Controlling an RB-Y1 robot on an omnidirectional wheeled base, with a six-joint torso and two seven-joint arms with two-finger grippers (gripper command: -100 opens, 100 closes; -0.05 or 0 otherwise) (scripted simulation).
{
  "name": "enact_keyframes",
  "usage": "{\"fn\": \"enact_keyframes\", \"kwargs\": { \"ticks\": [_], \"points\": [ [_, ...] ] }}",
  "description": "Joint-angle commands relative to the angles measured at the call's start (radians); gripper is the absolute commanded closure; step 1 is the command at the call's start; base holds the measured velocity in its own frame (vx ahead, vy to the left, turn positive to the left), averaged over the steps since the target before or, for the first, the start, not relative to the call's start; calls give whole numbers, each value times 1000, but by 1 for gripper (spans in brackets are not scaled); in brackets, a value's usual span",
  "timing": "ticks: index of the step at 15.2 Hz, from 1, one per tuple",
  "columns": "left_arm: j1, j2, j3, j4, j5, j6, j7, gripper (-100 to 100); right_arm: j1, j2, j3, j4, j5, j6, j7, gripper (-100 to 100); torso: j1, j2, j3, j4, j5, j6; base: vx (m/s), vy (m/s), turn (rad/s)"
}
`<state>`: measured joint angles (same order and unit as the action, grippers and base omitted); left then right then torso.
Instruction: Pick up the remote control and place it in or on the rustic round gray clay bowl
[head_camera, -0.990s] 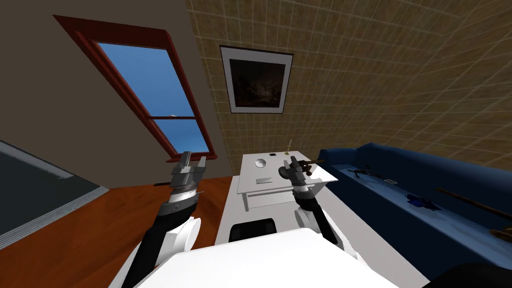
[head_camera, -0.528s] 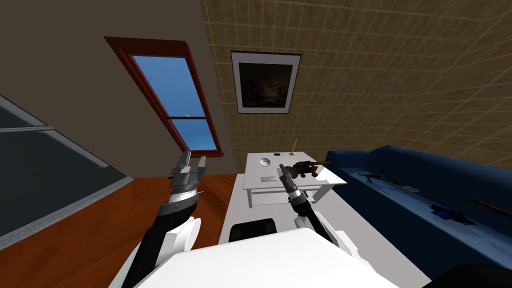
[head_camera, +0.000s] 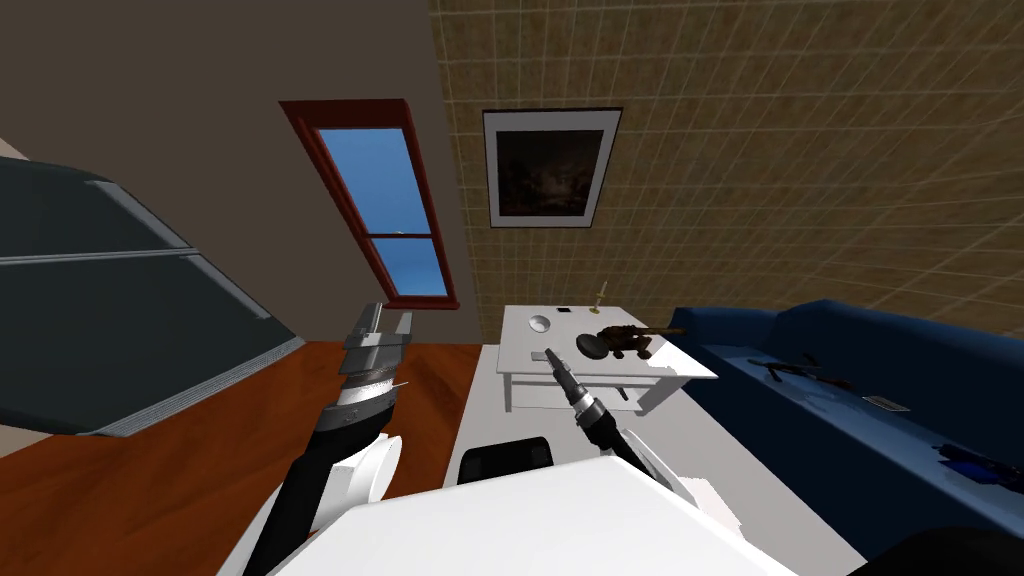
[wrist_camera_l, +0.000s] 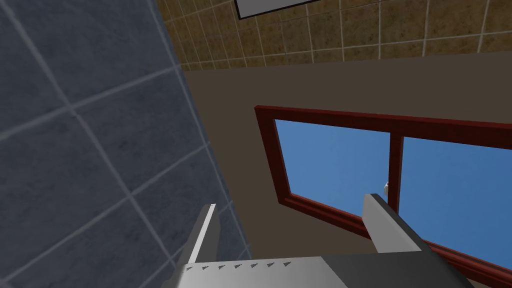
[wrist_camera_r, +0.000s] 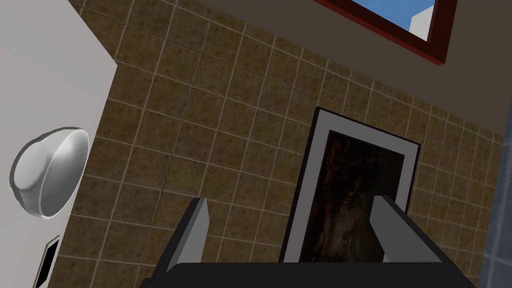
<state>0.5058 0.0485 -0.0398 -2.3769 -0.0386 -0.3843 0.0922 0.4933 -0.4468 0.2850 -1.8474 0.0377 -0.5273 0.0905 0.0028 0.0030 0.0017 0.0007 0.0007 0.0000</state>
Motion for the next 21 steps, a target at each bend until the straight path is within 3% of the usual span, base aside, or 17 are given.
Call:
{"fn": "enact_keyframes", "kwargs": {
  "ticks": [1, 4, 5, 7, 8, 10, 11, 13, 14, 15, 16, 18, 19, 21],
  "points": [
    [0, 0, 0, 0, 0, 0, 0, 0, -7, -50, 38, 50, 15, 0, 11, -100, 0, 0, 0, 0, 0, 0, -16, 55, 160],
    [0, 0, 0, 0, 0, 0, 0, 0, -7, -59, 38, 68, 15, 0, 11, -100, 1, -1, 0, 0, 0, 0, -14, 51, 74],
    [0, 0, 0, 0, 0, 0, 0, 0, -13, -104, 76, 104, 30, 3, 25, -100, -1, -1, -1, 0, 0, 0, -14, 46, 145],
    [0, 0, 0, 0, 0, 0, 0, 0, -13, -105, 76, 124, 30, 3, 25, -100, 0, -1, -1, 0, 0, -1, -11, 43, 140],
    [0, 0, 0, 0, 0, 0, 0, 0, -21, -148, 114, 158, 45, 6, 40, -100, -1, -1, -1, 0, 0, 0, 3, 55, 156],
    [0, 0, 0, 0, 0, 0, 0, 0, -21, -151, 114, 182, 45, 6, 40, -100, 0, -2, -1, 0, 0, 0, 1, 54, 130],
    [0, 0, 0, 0, 0, 0, 0, 0, -29, -192, 153, 215, 61, 9, 55, -100, 0, -2, -1, 0, 0, 0, -3, 64, 212],
    [0, 0, 0, 0, 0, 0, 0, 0, -29, -197, 153, 240, 61, 9, 55, -100, 1, -2, -1, 0, 0, 0, 2, 58, 131],
    [0, 0, 0, 0, 0, 0, 0, 0, -38, -236, 193, 277, 76, 11, 71, -100, 0, -2, -1, 0, 0, 0, 16, 52, 161],
    [0, 0, 0, 0, 0, 0, 0, 0, -38, -242, 193, 299, 76, 11, 71, -100, 0, -3, -1, -1, 0, 0, 19, 59, 179],
    [0, 0, 0, 0, 0, 0, 0, 0, -47, -269, 230, 331, 91, 13, 88, -100, 0, -3, -2, -1, 0, 0, 24, 75, 308],
    [0, 0, 0, 0, 0, 0, 0, 0, -47, -287, 232, 358, 91, 13, 88, -100, 1, -4, -2, -1, 0, 0, 32, 55, 147],
    [0, 0, 0, 0, 0, 0, 0, 0, -57, -320, 271, 396, 105, 15, 106, -100, 0, -4, -2, -1, 0, 0, 37, 52, 165],
    [0, 0, 0, 0, 0, 0, 0, 0, -57, -331, 271, 417, 105, 15, 106, -100, 0, -5, -3, -1, 0, 0, 39, 41, 150]
  ]
}}
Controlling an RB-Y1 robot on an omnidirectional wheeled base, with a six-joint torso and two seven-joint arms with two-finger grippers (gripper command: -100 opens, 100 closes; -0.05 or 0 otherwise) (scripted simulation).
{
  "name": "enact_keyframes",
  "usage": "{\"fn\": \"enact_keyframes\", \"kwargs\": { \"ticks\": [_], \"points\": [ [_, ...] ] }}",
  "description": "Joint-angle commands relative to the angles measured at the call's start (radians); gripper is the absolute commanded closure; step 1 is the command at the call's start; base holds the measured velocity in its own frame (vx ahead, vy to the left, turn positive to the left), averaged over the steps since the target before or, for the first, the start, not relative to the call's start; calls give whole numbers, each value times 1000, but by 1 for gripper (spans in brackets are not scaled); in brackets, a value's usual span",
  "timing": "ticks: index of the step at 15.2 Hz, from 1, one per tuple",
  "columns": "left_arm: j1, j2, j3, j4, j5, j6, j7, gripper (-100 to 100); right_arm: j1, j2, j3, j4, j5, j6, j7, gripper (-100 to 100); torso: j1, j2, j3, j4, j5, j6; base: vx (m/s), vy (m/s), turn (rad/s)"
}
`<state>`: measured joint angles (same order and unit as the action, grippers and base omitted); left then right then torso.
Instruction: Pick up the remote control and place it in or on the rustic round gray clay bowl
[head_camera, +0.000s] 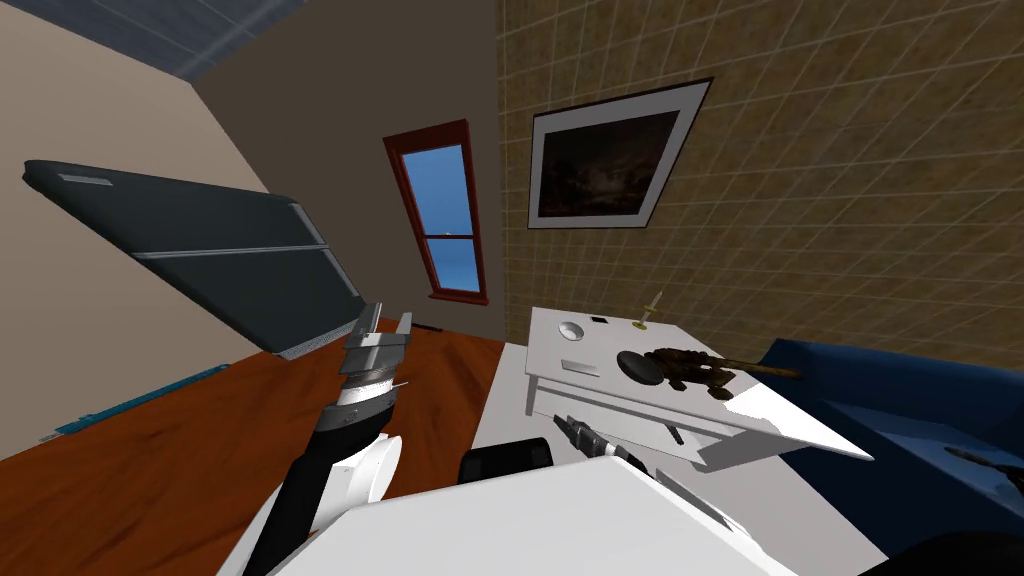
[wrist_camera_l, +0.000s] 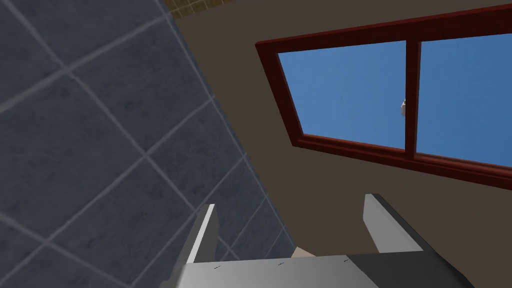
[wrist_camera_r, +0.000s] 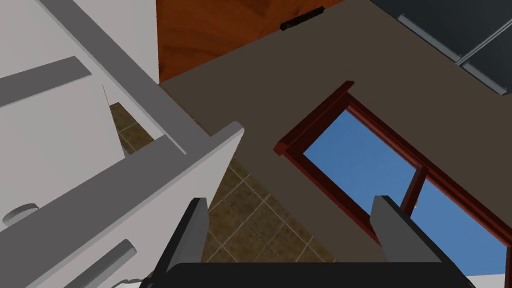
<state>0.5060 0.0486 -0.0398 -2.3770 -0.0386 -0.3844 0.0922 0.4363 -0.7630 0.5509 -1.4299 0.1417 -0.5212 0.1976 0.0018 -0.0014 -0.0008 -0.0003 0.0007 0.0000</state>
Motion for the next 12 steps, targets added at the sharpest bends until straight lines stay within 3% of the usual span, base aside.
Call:
{"fn": "enact_keyframes", "kwargs": {
  "ticks": [1, 2, 3, 6, 7, 9, 10, 12],
  "points": [
    [0, 0, 0, 0, 0, 0, 0, 0, -10, -50, 44, 50, 15, 11, 17, -100, 0, 0, 0, 0, 0, 0, 47, 44, 217],
    [0, 0, 0, 0, 0, 0, 0, 0, -10, -59, 44, 58, 15, 11, 17, -100, 0, 0, 0, 0, 0, -1, 53, 42, 215],
    [0, 0, 0, 0, 0, 0, 0, 0, -20, -85, 83, 87, 29, 12, 36, -100, 0, -1, 0, 0, 0, -1, 63, 46, 292],
    [0, 0, 0, 0, 0, 0, 0, 0, -20, -102, 83, 116, 29, 12, 36, -100, 0, -1, -1, 0, 0, 0, 48, 32, 90],
    [0, 0, 0, 0, 0, 0, 0, 0, -30, -143, 121, 148, 42, 13, 56, -100, -1, 0, 0, 0, 0, 0, 41, 31, 186],
    [0, 0, 0, 0, 0, 0, 0, 0, -30, -143, 121, 172, 42, 13, 56, -100, -1, -1, 0, 0, 0, -1, 50, 23, 165],
    [0, 0, 0, 0, 0, 0, 0, 0, -40, -184, 158, 203, 54, 14, 75, -100, -1, -1, 0, 0, 0, 0, 59, 33, 192],
    [0, 0, 0, 0, 0, 0, 0, 0, -40, -184, 158, 227, 54, 14, 75, -100, 0, -2, -1, 0, 0, -1, 59, 23, 162]
  ]
}}
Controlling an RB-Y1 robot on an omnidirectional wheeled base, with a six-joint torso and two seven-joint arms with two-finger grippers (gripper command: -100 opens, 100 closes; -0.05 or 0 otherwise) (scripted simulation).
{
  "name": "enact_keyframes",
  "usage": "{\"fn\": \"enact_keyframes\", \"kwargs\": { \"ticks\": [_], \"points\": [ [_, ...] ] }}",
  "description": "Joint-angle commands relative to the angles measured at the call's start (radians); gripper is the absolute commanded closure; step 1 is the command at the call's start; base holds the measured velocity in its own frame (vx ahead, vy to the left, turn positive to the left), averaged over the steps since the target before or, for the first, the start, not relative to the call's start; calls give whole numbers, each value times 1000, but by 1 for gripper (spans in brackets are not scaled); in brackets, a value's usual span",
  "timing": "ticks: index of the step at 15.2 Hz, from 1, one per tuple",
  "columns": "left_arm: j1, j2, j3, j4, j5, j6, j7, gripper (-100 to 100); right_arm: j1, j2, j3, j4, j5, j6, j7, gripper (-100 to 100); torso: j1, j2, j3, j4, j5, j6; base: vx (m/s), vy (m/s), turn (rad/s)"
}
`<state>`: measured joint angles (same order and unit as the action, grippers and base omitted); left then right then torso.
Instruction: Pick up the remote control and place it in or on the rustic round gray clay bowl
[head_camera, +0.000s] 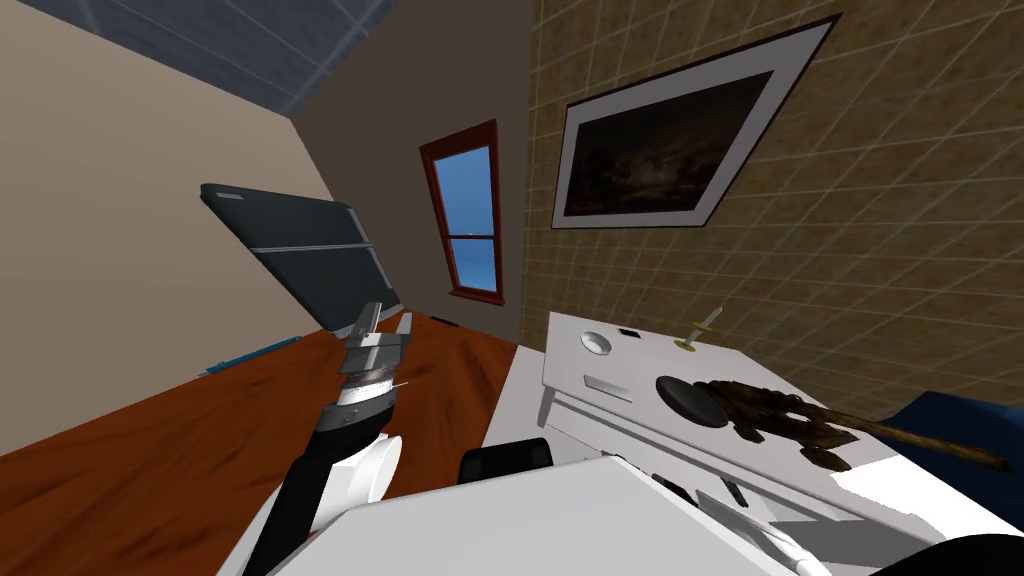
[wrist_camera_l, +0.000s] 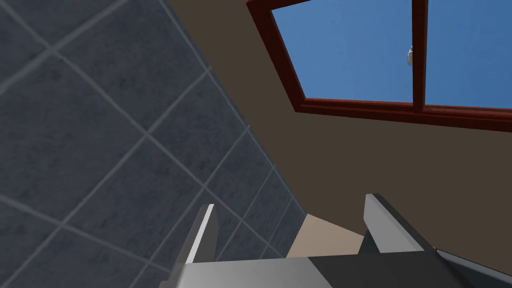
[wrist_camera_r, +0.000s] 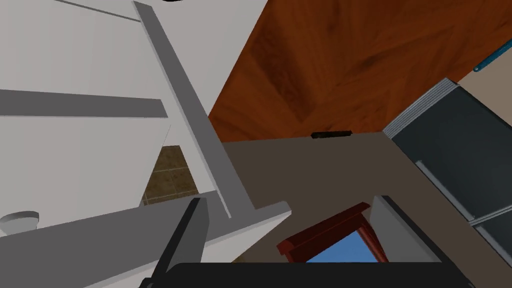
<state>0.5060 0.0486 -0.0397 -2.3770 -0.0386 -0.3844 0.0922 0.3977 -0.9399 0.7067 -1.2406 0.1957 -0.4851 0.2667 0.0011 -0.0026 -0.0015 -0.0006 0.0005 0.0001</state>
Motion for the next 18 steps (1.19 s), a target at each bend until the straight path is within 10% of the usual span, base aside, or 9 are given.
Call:
{"fn": "enact_keyframes", "kwargs": {
  "ticks": [1, 11, 18],
  "points": [
    [0, 0, 0, 0, 0, 0, 0, 0, -1, -7, 3, 38, 0, -22, 6, -100, 0, 0, 0, 0, 0, 0, 26, 7, -8],
    [0, 0, 0, 0, 0, 0, 0, 0, -46, -174, 176, 286, 53, -26, 104, -100, -1, -3, -1, 0, 0, -1, 74, 15, 210],
    [0, 0, 0, 0, 0, 0, 0, 0, -61, -218, 237, 368, 70, -29, 140, -100, 0, 0, 0, 0, 0, -1, 65, 4, 150]
  ]
}}
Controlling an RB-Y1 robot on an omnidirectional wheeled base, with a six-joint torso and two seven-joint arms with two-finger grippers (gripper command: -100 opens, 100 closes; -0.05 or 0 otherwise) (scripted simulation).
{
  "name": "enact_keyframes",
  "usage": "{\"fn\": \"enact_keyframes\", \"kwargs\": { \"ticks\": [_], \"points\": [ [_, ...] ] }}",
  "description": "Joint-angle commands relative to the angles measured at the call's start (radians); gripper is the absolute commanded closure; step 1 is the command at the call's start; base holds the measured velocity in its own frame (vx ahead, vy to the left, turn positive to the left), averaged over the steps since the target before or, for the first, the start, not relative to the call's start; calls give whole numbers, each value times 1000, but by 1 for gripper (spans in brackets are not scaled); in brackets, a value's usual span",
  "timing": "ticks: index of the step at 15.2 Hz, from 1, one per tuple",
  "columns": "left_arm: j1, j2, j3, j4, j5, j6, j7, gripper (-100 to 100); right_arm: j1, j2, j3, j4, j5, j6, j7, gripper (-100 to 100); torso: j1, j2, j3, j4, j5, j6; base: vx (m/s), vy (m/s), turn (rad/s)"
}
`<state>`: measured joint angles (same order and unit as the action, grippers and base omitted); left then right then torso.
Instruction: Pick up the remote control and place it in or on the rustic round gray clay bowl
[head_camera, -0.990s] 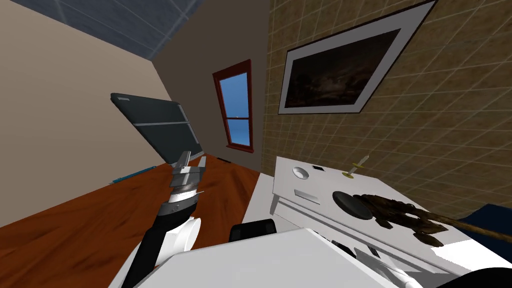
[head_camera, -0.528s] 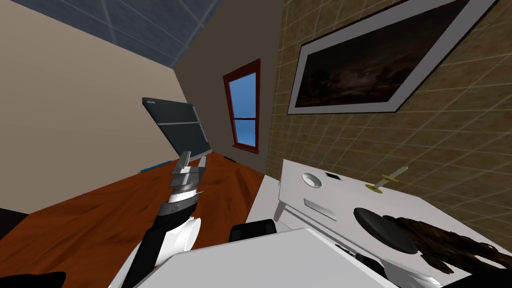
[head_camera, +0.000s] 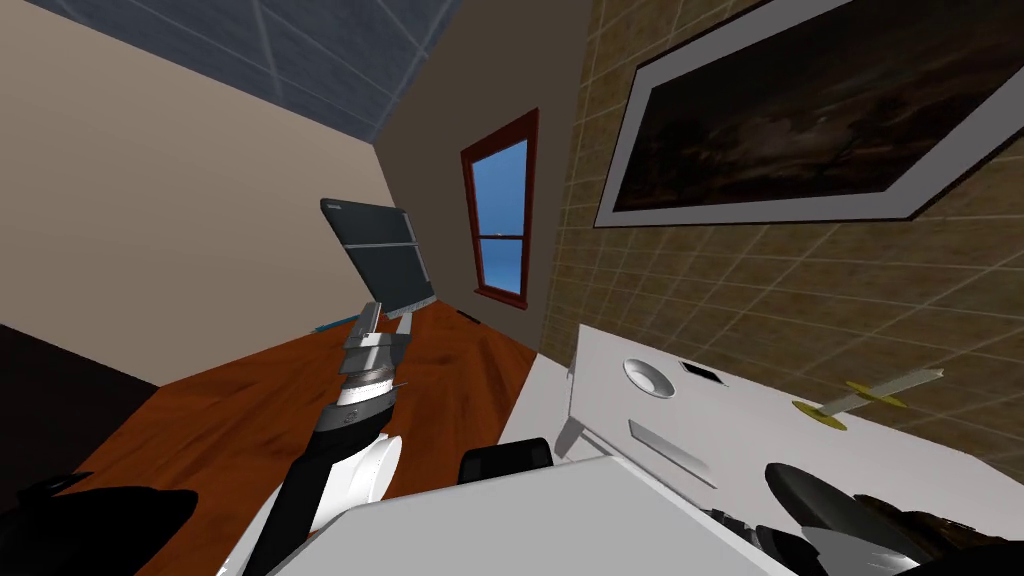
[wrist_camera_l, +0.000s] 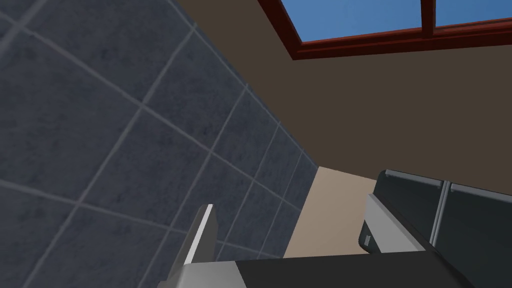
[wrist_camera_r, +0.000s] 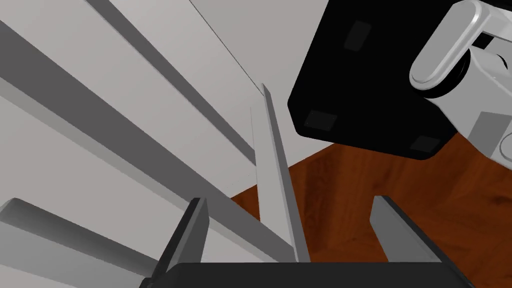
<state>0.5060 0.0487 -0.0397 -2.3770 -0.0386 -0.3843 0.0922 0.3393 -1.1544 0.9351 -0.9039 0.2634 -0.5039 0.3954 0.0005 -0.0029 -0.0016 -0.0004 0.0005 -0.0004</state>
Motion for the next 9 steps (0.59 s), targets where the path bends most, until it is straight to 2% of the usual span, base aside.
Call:
{"fn": "enact_keyframes", "kwargs": {
  "ticks": [1, 3, 4, 5, 6, 9],
  "points": [
    [0, 0, 0, 0, 0, 0, 0, 0, -3, -4, 9, 31, 2, -10, 11, -100, 0, 0, 0, 0, 0, 0, 45, -11, 60],
    [0, 0, 0, 0, 0, 0, 0, 0, -17, -33, 62, 102, 17, -14, 44, -100, 0, 0, 0, 0, 0, 0, 71, -9, 211],
    [0, 0, 0, 0, 0, 0, 0, 0, -17, -33, 62, 102, 17, -14, 44, -100, -1, -1, 0, 0, 0, -1, 97, -34, 262],
    [0, 0, 0, 0, 0, 0, 0, 0, -24, -41, 86, 128, 23, -16, 59, -100, -1, -2, -1, 0, 0, 0, 99, -42, 224],
    [0, 0, 0, 0, 0, 0, 0, 0, -24, -41, 86, 132, 23, -16, 59, -100, -2, -3, -2, -1, 0, -1, 90, -29, 161],
    [0, 0, 0, 0, 0, 0, 0, 0, -46, -39, 146, 201, 38, -22, 95, -100, -1, -4, -2, -1, 0, -1, 118, -21, 249]
  ]
}}
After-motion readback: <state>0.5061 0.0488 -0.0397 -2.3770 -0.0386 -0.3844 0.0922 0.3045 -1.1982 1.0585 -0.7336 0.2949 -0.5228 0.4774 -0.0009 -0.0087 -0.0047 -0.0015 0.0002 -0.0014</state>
